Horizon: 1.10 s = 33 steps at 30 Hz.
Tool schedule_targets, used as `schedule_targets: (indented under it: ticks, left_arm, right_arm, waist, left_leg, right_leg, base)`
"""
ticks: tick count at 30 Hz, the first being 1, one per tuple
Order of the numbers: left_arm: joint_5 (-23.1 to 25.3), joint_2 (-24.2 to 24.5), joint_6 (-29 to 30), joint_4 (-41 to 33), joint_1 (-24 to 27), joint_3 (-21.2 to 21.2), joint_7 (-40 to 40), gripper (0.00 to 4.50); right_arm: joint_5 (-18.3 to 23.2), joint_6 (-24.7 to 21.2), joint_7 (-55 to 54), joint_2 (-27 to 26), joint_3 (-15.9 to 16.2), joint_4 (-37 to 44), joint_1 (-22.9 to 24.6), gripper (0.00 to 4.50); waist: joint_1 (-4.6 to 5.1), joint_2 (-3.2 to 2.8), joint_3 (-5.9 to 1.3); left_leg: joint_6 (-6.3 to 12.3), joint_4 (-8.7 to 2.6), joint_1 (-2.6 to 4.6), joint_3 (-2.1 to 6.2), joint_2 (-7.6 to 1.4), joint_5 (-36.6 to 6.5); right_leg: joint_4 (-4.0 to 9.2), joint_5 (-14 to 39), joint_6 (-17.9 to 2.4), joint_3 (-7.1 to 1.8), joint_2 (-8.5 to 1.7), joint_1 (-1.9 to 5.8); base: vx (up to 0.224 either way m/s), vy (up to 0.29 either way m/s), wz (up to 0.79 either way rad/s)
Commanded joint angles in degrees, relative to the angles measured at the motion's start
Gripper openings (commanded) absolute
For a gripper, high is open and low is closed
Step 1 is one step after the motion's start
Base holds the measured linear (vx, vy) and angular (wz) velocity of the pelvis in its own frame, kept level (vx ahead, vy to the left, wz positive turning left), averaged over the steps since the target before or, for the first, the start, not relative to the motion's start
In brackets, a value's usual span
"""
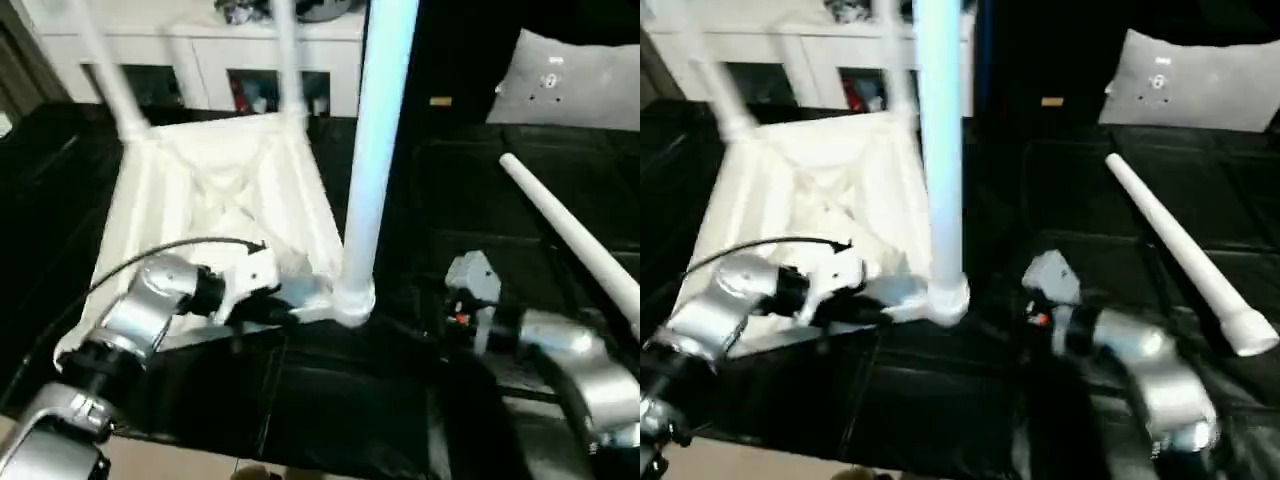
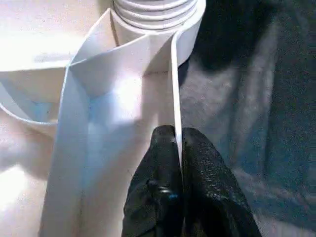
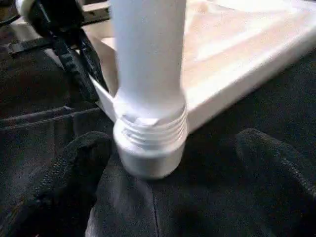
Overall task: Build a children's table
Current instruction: Rotate leg to tighten
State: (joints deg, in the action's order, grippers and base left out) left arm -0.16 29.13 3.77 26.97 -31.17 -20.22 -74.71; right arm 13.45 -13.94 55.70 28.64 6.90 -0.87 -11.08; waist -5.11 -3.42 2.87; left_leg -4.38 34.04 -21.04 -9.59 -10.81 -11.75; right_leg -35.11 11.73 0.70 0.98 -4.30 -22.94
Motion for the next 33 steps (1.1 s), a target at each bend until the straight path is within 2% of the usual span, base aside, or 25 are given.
schedule_targets:
  ticks: [1,2,3,4,5,6,8,9,10,11,12,14,17,19,24,27,28,33]
  left_arm:
    - [0.8,-0.3,-3.0,-0.3,-1.4,-3.2,-4.6,0.00]
    - [0.7,-0.5,-3.7,0.1,-1.5,-3.6,-5.6,0.00]
    - [0.6,-0.7,-3.8,-0.3,-1.4,-3.9,-6.2,0.00]
    - [0.5,-0.9,-4.1,-0.4,-1.4,-4.1,-6.9,0.00]
    - [0.1,-1.2,-4.3,-0.5,-1.5,-4.3,-7.6,0.00]
    - [0.0,-1.4,-4.6,-0.5,-1.6,-4.4,-8.1,0.00]
    - [0.0,-1.6,-5.2,-0.5,-1.6,-4.8,-8.5,0.00]
    - [0.0,-1.6,-5.4,-0.5,-1.6,-5.0,-8.8,0.00]
    - [0.0,-1.7,-5.9,-0.4,-1.6,-5.2,-9.1,0.00]
    - [0.0,-1.6,-6.2,-0.3,-1.5,-5.4,-9.5,0.00]
    - [0.0,-1.5,-6.3,-0.4,-1.5,-5.6,-9.7,0.00]
    - [0.1,-1.5,-6.5,-0.6,-1.3,-5.6,-9.9,0.00]
    - [0.0,-1.4,-6.7,-0.6,-1.3,-5.6,-10.3,0.00]
    - [0.2,-1.2,-6.6,-0.5,-1.3,-5.9,-10.8,0.00]
    - [0.2,-0.9,-7.2,-0.2,-1.3,-5.9,-11.2,0.00]
    - [0.1,-0.6,-7.0,-0.6,-1.1,-6.0,-11.8,0.00]
    - [0.1,-0.6,-7.0,-0.6,-1.1,-5.9,-11.8,0.00]
    - [0.2,-0.5,-7.3,-0.3,-1.3,-6.0,-12.0,0.00]
  right_arm:
    - [-1.1,1.9,2.1,0.3,1.9,-1.0,-1.2,4.45]
    - [-1.7,2.5,3.1,0.3,2.8,-1.8,-2.2,4.45]
    - [-2.1,2.7,3.5,0.1,3.4,-2.4,-2.8,4.45]
    - [-2.4,2.8,3.9,0.0,3.8,-3.0,-3.5,4.45]
    - [-2.5,3.0,4.4,-0.2,4.2,-3.8,-4.2,4.45]
    - [-2.6,3.2,4.7,-0.3,4.5,-4.5,-4.7,4.45]
    - [-2.7,3.9,5.8,-0.4,5.2,-5.6,-5.4,4.45]
    - [-2.6,4.0,6.5,-0.4,5.7,-5.9,-5.6,4.45]
    - [-2.4,3.9,7.1,-0.4,6.2,-6.4,-5.8,4.45]
    - [-2.4,3.9,7.4,-0.5,6.5,-6.8,-6.0,4.45]
    - [-2.3,3.8,7.6,-0.6,6.6,-7.1,-6.2,4.45]
    - [-1.6,3.3,7.9,-0.9,6.7,-7.3,-6.4,4.12]
    - [-1.2,2.9,8.5,-1.2,6.6,-7.7,-6.6,4.06]
    - [-1.0,2.7,9.0,-1.2,6.6,-8.2,-7.0,3.73]
    - [-0.1,1.8,10.1,-1.2,6.5,-8.9,-7.5,3.31]
    - [0.2,1.4,10.8,-1.1,6.6,-9.3,-7.7,3.21]
    - [0.3,1.3,10.8,-1.2,6.6,-9.3,-7.7,3.00]
    - [0.4,1.1,11.5,-1.2,6.8,-9.8,-8.1,2.83]
  waist:
    - [0.26,-0.07,-3.42]
    - [0.11,-0.05,-3.44]
    - [0.11,0.24,-3.37]
    - [-0.10,0.09,-3.44]
    - [0.00,0.56,-3.24]
    - [-0.15,0.33,-3.28]
    - [-0.02,0.37,-3.24]
    - [-0.01,0.61,-3.06]
    - [-0.05,0.30,-3.03]
    - [0.01,0.28,-3.04]
    - [0.16,0.82,-2.91]
    - [0.14,0.49,-2.87]
    - [0.17,0.48,-2.88]
    - [0.19,0.59,-2.86]
    - [0.19,0.57,-2.94]
    - [0.18,0.65,-2.94]
    - [0.19,0.66,-2.94]
    - [0.18,0.71,-3.15]
  left_leg:
    - [3.48,-3.50,0.74,-0.09,-1.54,-6.7]
    - [3.52,-3.47,0.76,-0.09,-1.61,-6.7]
    - [3.58,-3.55,0.59,-0.09,-1.61,-6.4]
    - [3.65,-3.50,0.64,-0.05,-1.71,-5.9]
    - [3.84,-3.52,0.46,-0.11,-1.66,-5.9]
    - [3.93,-3.57,0.38,-0.04,-1.65,-5.9]
    - [3.55,-3.68,0.48,-0.04,-1.68,-7.1]
    - [3.64,-3.71,0.38,-0.05,-1.67,-7.4]
    - [3.57,-3.76,0.42,-0.03,-1.71,-7.8]
    - [3.47,-3.79,0.44,-0.02,-1.72,-8.0]
    - [3.41,-3.86,0.39,-0.09,-1.70,-8.3]
    - [3.28,-3.93,0.40,-0.04,-1.74,-8.4]
    - [3.25,-3.97,0.41,-0.02,-1.78,-8.4]
    - [3.16,-4.01,0.42,-0.05,-1.77,-8.8]
    - [3.19,-4.01,0.39,-0.06,-1.80,-8.6]
    - [3.14,-4.05,0.39,-0.09,-1.84,-8.7]
    - [3.09,-4.06,0.42,-0.10,-1.83,-8.7]
    - [3.12,-3.97,0.41,-0.12,-1.83,-8.0]
  right_leg:
    - [3.07,-3.1,-16.7,-1.36,-2.58,2.83]
    - [3.03,-3.1,-16.8,-1.37,-2.64,2.81]
    - [2.97,-3.1,-16.9,-1.32,-2.65,2.94]
    - [2.90,-3.5,-16.9,-1.33,-2.69,2.88]
    - [2.89,-3.7,-16.9,-1.32,-2.62,2.91]
    - [2.83,-3.2,-16.8,-1.27,-2.71,3.01]
    - [2.99,-1.7,-16.9,-1.25,-2.76,2.97]
    - [3.03,-1.2,-16.8,-1.30,-2.78,2.95]
    - [3.12,-0.4,-16.6,-1.32,-2.81,2.93]
    - [3.19,0.0,-16.5,-1.31,-2.81,2.93]
    - [3.27,0.4,-16.5,-1.31,-2.73,2.90]
    - [3.30,1.0,-16.4,-1.32,-2.78,2.85]
    - [3.27,0.8,-16.4,-1.32,-2.73,2.83]
    - [3.37,1.4,-16.5,-1.33,-2.77,2.83]
    - [3.34,1.3,-16.7,-1.32,-2.77,2.84]
    - [3.38,2.0,-16.5,-1.32,-2.80,2.79]
    - [3.40,2.1,-16.5,-1.32,-2.79,2.78]
    - [3.28,1.1,-16.6,-1.31,-2.77,2.83]
  base:
    - [0.000,0.000,0.00]
    - [0.000,0.000,0.00]
    - [0.000,0.000,0.00]
    - [0.000,0.000,0.00]
    - [0.000,0.000,0.00]
    - [0.000,0.000,0.00]
    - [0.000,0.000,0.00]
    - [0.000,0.000,0.00]
    - [0.000,0.000,0.00]
    - [0.000,0.000,0.00]
    - [0.000,0.000,0.00]
    - [0.000,0.000,0.00]
    - [0.000,0.000,0.00]
    - [0.000,0.000,0.00]
    - [0.000,0.000,0.00]
    - [0.000,0.000,0.00]
    - [0.000,0.000,0.00]
    - [0.000,0.000,0.00]
